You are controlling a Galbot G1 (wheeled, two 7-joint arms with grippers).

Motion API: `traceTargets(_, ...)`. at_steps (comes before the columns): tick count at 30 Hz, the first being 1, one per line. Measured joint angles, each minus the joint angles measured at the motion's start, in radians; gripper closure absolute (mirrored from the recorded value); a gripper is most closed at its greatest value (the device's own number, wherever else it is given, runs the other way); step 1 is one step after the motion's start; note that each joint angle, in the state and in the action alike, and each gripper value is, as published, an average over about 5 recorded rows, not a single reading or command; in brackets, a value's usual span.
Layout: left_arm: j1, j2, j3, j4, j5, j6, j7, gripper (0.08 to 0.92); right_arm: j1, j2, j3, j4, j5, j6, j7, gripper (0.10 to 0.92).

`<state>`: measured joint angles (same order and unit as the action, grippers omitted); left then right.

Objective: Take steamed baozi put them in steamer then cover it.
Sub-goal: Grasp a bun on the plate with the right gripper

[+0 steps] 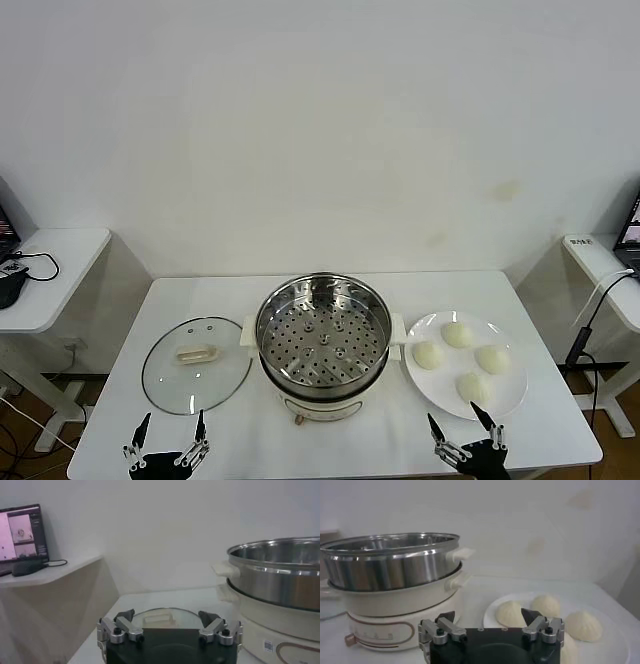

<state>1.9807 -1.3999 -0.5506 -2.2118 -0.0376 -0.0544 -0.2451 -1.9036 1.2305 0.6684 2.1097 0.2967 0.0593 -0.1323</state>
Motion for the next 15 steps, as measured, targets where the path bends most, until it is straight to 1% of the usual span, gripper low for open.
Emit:
traceTargets(7, -0.007, 0.003, -0.003, -0.007, 0.022, 0.027, -0.004, 0.177, 0.026, -0.022, 0.029, 0.014, -0.057, -0.019, 0.024, 0.202)
traceTargets(12, -0.013, 0.002, -0.004, -0.013, 0.052, 0.048, -0.017, 0.177, 0.068, -0.063, 0.072, 0.02, -0.158, -0.068, 0.027, 0.203)
traceTargets(15, -0.016, 0.003, -0.007, -0.022, 0.075, 0.06, -0.011, 0.177, 0.104, -0.104, 0.102, 0.013, -0.23, -0.107, 0.011, 0.202)
